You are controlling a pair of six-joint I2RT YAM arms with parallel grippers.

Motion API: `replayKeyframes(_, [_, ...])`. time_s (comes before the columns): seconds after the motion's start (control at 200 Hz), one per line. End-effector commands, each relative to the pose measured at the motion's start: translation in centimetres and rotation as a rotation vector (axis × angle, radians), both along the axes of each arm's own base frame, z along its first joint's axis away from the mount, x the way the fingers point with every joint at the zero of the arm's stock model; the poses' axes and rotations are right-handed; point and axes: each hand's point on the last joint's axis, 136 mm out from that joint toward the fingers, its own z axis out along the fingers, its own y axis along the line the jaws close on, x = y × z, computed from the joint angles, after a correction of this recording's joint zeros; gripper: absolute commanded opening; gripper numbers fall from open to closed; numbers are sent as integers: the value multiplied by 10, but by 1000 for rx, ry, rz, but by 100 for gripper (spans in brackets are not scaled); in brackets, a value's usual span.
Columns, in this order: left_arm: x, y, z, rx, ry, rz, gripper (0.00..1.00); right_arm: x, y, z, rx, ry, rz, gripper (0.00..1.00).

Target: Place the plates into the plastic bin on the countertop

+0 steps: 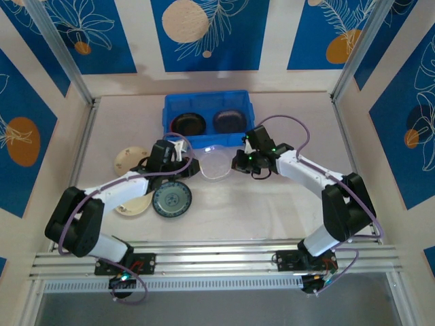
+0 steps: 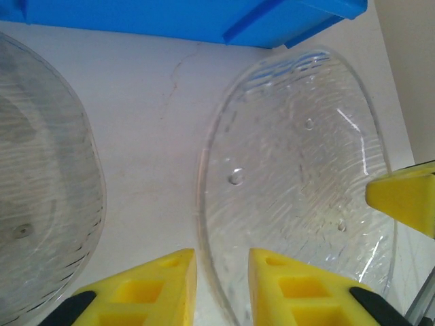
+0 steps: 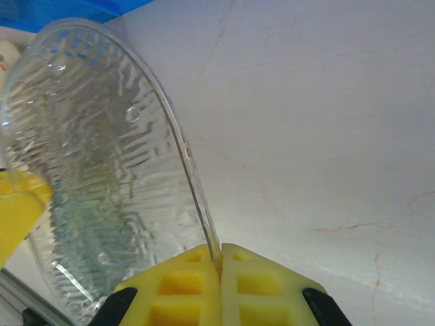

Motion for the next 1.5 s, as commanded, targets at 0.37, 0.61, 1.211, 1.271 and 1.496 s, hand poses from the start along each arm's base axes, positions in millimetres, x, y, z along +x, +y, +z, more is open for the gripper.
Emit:
replayKeyframes(0.37, [9, -5, 10, -7, -8, 2, 0, -1, 6, 24, 55, -41, 14, 0])
replayKeyframes(0.61, [21, -1, 20, 75, -14, 8, 0, 8, -11, 23, 23, -16, -29, 33])
replayKeyframes(1.211, [129, -21, 93, 112, -179, 21, 0, 42, -106, 72, 42, -153, -254, 46])
replayKeyframes(1.271, [142, -28, 96, 85, -168, -3, 0, 44, -105, 73, 55, -147, -247, 44])
replayKeyframes(1.496, [191, -42, 104, 12, -137, -36, 0, 46, -112, 66, 81, -102, -255, 44])
